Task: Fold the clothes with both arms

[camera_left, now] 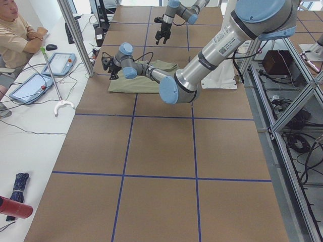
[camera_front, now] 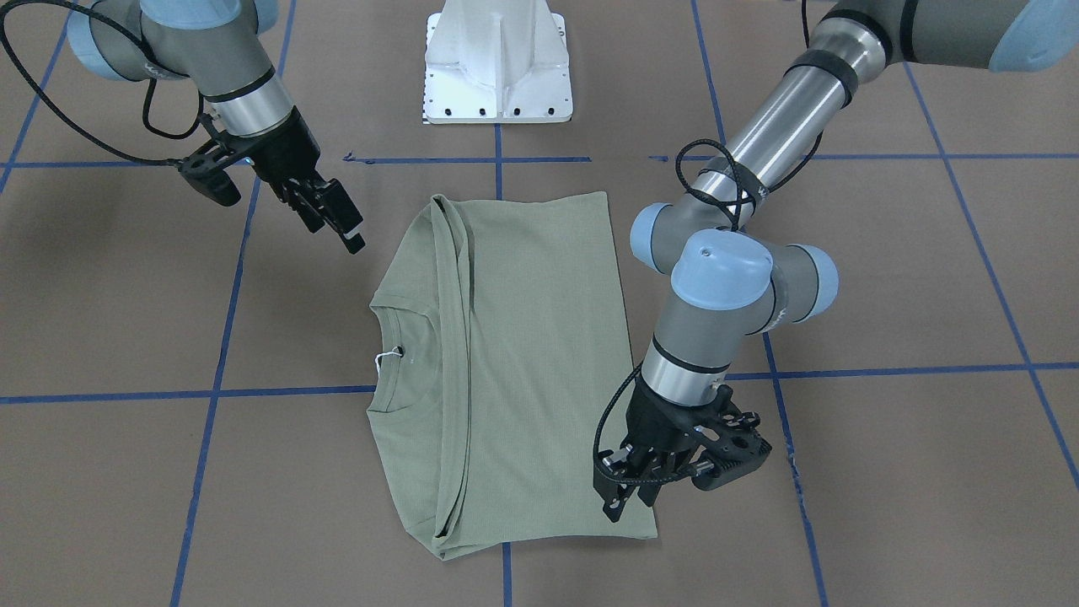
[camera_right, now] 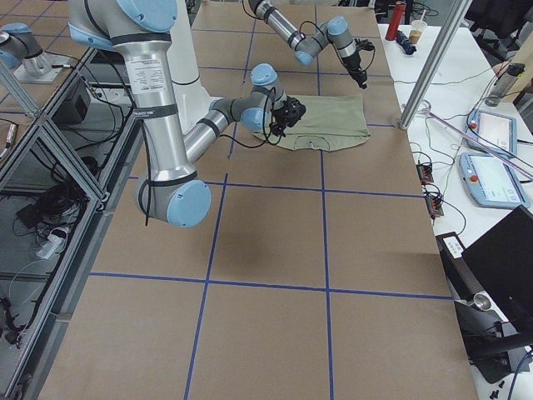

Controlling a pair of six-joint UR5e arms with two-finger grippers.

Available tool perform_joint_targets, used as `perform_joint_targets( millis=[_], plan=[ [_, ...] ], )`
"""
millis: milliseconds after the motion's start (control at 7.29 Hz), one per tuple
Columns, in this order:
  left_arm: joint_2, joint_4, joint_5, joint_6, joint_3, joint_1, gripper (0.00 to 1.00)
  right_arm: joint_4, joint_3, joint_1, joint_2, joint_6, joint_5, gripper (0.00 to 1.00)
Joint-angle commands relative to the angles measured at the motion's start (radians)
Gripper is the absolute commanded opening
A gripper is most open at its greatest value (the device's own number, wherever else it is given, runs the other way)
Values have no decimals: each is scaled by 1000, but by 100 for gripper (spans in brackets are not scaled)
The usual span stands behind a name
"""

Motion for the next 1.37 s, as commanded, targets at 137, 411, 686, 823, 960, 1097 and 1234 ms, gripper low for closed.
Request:
perform_joint_targets(
  millis=[137,411,686,823,960,1097,1234],
  plan=[
    [243,9,-171,3,-361,-9,65,-261,-119,-111,212,-347,59,100],
    [303,7,-220,5,-402,-27,65,-263,-263,-162,297,-520,57,100],
    [305,9,-220,5,-405,-27,65,-302,-313,-166,340,-632,50,100],
    [305,9,-220,5,-406,-27,65,-313,-321,-166,340,-677,36,100],
    [305,9,-220,5,-405,-27,65,-312,-348,-166,340,-680,28,100],
    [305,9,-220,5,-405,-27,65,-317,-348,-164,325,-711,27,100],
    [305,9,-222,5,-406,-30,65,-335,-290,-120,256,-763,40,100]
  ],
)
